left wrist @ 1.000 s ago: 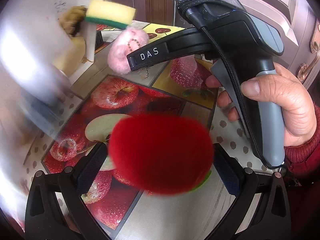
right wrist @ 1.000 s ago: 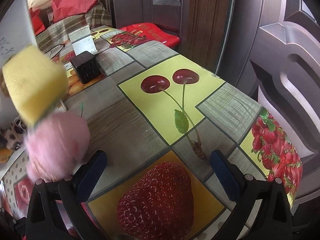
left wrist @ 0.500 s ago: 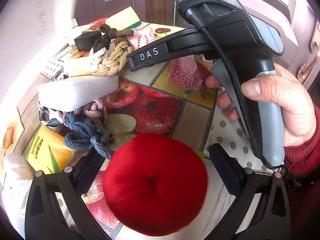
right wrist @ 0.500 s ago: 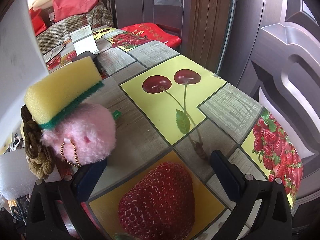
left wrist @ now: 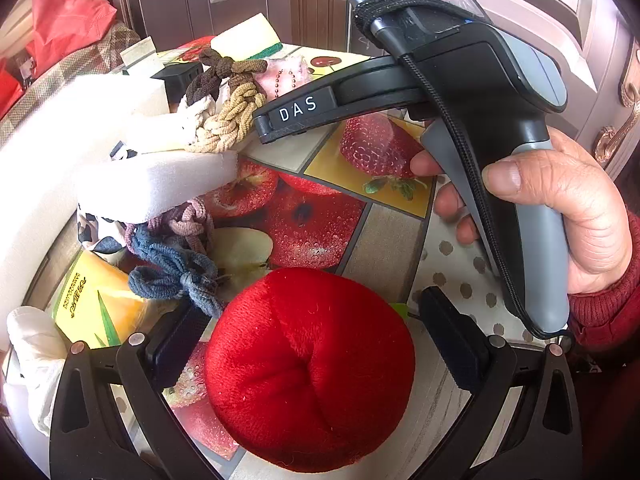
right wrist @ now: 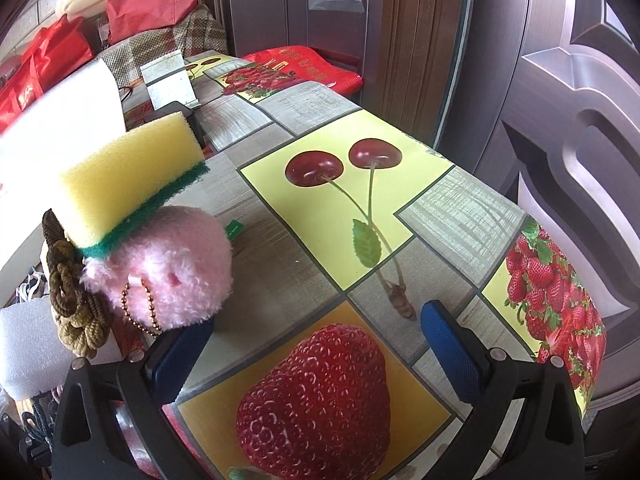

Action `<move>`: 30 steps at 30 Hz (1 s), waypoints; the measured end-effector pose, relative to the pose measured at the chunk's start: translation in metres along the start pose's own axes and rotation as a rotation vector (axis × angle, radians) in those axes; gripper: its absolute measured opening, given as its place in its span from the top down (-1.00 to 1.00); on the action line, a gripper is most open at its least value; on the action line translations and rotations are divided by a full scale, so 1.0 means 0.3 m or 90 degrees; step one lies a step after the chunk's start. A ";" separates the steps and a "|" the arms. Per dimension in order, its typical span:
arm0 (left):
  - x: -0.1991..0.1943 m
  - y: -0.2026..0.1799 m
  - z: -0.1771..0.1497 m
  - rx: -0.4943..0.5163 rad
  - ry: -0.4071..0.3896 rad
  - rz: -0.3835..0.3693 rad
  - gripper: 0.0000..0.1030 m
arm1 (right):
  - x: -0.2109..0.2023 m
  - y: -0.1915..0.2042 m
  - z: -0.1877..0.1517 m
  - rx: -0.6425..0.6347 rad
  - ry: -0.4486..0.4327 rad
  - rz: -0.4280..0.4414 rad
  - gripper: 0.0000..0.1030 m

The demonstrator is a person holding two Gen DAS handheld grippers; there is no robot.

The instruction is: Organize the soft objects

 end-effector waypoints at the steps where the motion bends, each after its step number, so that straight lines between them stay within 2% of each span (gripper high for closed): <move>1: 0.000 0.000 0.000 0.000 0.000 0.000 -0.99 | 0.000 0.000 0.000 0.000 0.000 0.000 -1.00; 26: 0.001 -0.004 0.005 -0.004 0.000 0.003 -0.99 | 0.001 0.003 -0.001 -0.002 -0.001 0.000 -1.00; 28: -0.002 -0.007 0.008 -0.008 -0.001 0.000 -0.99 | 0.000 0.004 -0.001 -0.001 -0.001 0.000 -1.00; 30: -0.033 -0.015 0.006 -0.021 -0.020 -0.026 -0.99 | 0.000 0.003 -0.001 0.000 -0.001 0.002 -1.00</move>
Point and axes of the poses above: each gripper's, at about its wrist camera, not at the fingertips, and x roughly the way its jaws point, y to its left, z to its top, the point moved 1 cm from there along x, roughly the way its jaws point, and after that the axes turned 2 degrees about -x, right-handed, at the moved point
